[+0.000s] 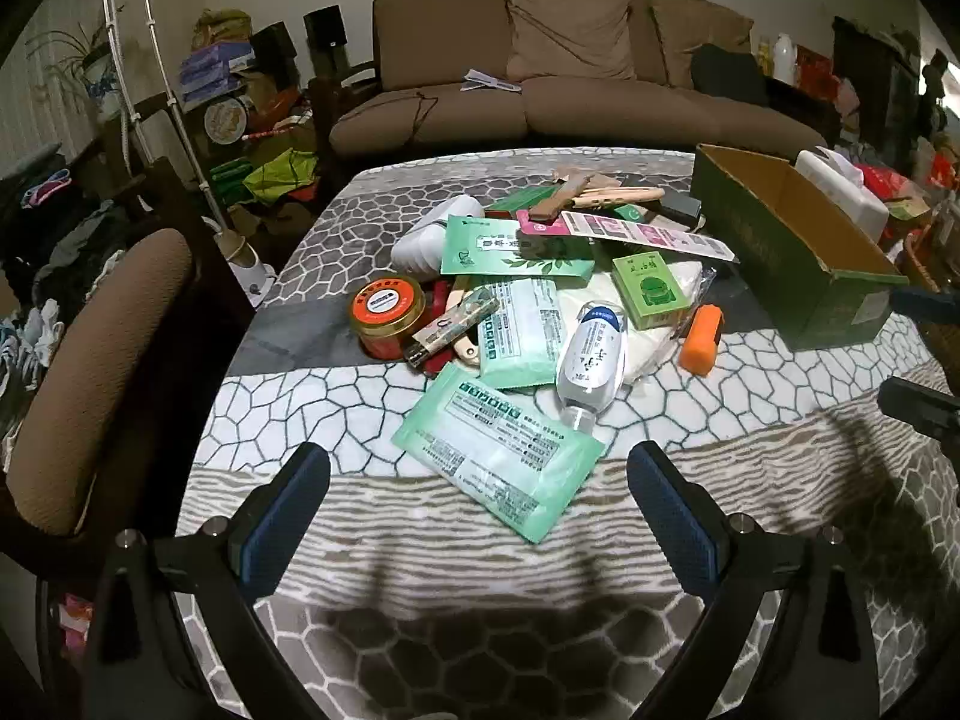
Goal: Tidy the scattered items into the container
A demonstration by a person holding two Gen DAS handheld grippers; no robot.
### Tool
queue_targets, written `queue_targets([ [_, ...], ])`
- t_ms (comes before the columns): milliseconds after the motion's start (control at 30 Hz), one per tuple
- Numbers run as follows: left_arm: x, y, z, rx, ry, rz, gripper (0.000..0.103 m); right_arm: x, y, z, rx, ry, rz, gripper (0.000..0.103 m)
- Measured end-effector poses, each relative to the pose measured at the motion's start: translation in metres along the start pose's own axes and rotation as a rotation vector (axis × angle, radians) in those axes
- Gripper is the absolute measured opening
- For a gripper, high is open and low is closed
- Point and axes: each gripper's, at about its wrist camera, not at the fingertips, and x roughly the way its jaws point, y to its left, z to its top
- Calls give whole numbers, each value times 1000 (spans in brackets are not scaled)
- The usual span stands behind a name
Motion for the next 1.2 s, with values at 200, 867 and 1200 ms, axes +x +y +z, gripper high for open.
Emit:
queue_targets([
  [200, 18, -12, 1, 21, 15, -72, 100, 37, -6, 2, -44, 41, 23, 87],
  [867, 55, -11, 21, 174, 72, -85, 93, 144, 1, 21, -275, 118, 6, 84],
  [1200, 63, -17, 19, 177, 113, -102, 93, 171, -8, 22, -262, 197, 49, 78],
])
